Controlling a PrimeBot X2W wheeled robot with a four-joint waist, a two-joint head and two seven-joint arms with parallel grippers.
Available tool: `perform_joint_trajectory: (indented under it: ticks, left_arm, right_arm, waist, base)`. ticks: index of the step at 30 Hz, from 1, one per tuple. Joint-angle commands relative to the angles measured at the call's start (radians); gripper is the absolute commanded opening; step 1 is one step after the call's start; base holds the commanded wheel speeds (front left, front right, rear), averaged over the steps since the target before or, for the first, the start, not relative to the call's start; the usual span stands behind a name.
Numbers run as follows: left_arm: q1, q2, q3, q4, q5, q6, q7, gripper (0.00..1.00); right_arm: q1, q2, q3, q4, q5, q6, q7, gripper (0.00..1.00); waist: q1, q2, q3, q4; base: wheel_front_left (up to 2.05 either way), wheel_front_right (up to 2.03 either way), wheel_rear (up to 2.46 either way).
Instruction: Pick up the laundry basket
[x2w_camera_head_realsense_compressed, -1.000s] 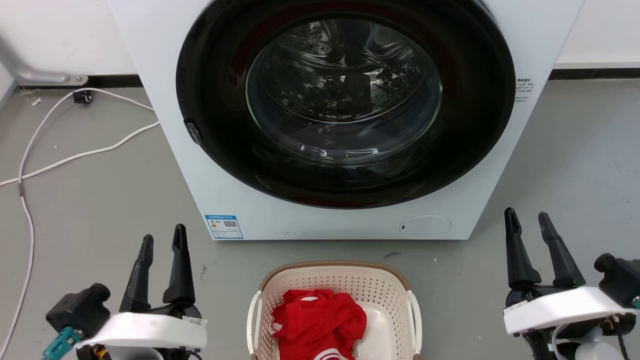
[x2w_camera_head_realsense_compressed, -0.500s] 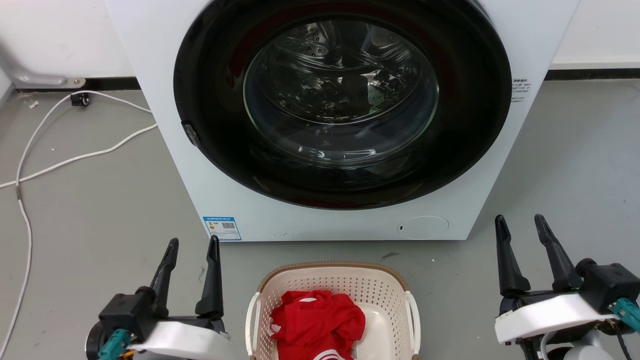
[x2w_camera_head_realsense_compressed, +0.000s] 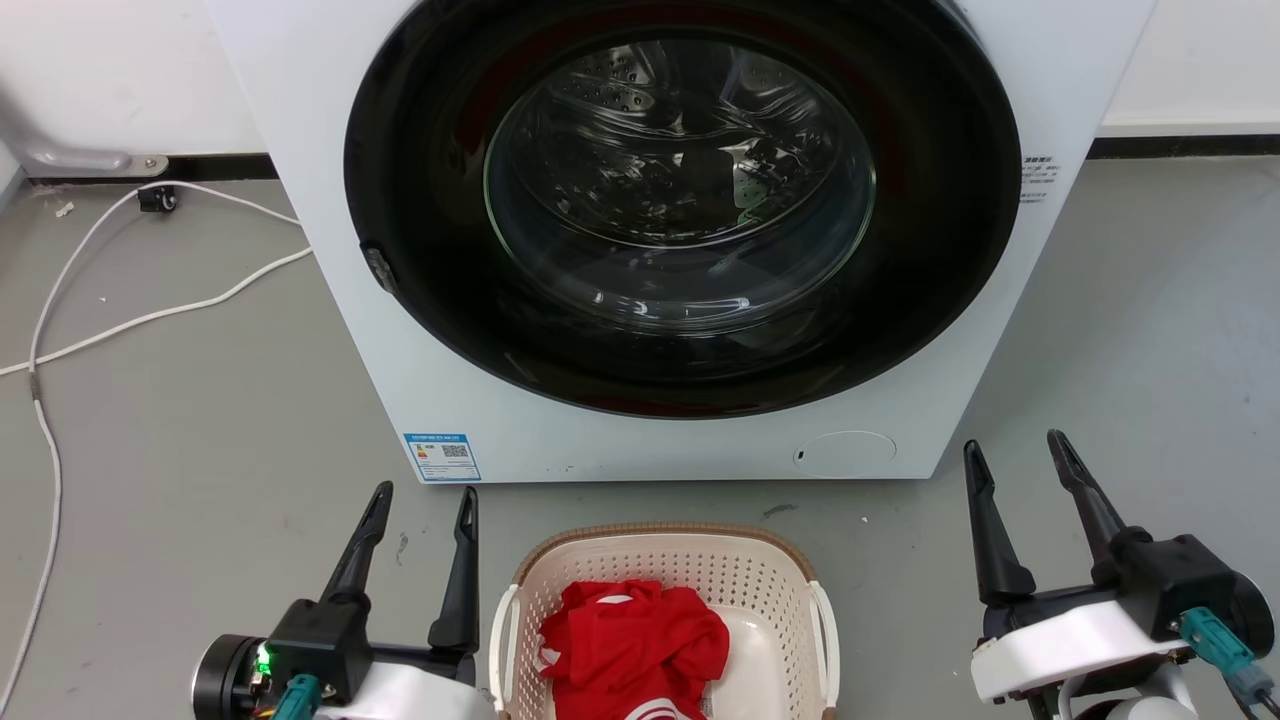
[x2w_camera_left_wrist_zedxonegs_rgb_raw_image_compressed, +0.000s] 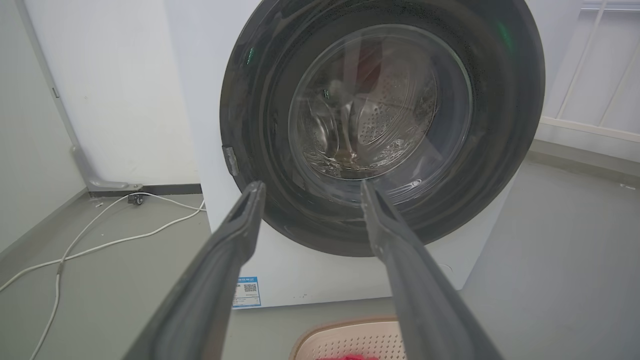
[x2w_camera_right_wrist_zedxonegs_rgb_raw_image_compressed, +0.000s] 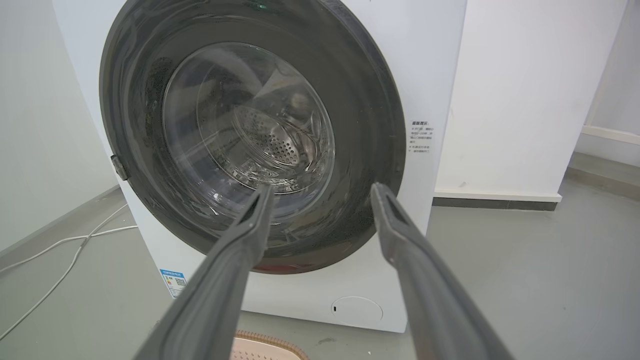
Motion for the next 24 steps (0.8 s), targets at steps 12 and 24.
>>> perform_joint_trajectory:
  ticks: [12,24]
  left_arm:
    - [0.021,-0.024,0.017,0.004,0.022,-0.034,-0.029,1.00]
    - [0.048,-0.112,0.144,0.059,0.038,-0.193,-0.053,1.00]
  right_arm:
    - [0.010,-0.003,0.012,0.002,-0.079,0.000,-0.029,1.00]
    - [0.022,-0.003,0.012,0.029,-0.079,0.000,-0.049,1.00]
  waist:
    - [-0.0001,0.0000,0.002,-0.002]
    - [-0.0001,0.0000,0.002,-0.004]
  base:
    - [0.00,0.00,0.00]
    - [0.00,0.00,0.00]
